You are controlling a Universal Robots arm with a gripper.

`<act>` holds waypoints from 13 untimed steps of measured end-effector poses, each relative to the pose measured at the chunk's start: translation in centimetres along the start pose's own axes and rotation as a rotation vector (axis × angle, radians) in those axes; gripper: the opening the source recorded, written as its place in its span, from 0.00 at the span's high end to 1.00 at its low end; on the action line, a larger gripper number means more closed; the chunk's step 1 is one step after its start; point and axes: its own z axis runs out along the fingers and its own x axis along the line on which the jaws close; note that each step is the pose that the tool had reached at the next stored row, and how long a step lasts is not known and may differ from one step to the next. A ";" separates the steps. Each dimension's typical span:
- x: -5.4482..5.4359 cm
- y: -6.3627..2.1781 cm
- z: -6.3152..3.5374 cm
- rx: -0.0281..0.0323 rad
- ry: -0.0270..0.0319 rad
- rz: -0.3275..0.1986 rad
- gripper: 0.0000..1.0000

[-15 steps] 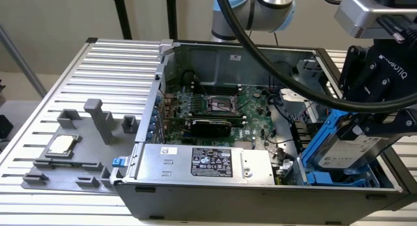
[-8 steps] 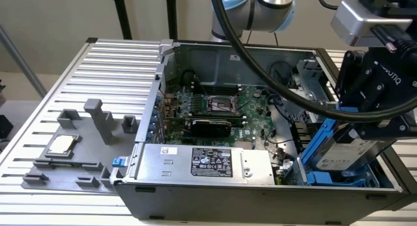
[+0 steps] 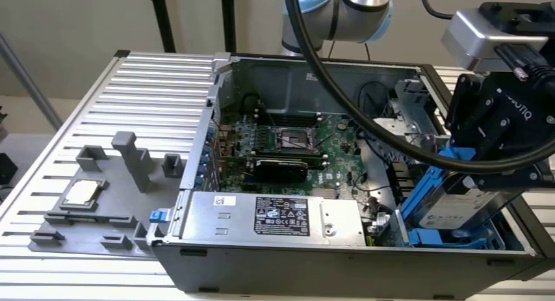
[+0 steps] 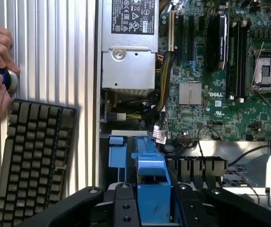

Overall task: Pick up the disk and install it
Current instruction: 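Insert the disk into the insertion slot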

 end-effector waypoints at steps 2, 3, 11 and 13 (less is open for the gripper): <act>0.0 -0.14 0.13 -0.0011 0.0001 -0.001 1.00; 0.0 -0.16 0.20 -0.0014 0.0002 -0.002 1.00; 0.0 -0.21 0.89 -0.0034 0.0002 -0.005 1.00; 0.0 -0.22 1.06 -0.0039 0.0002 -0.005 1.00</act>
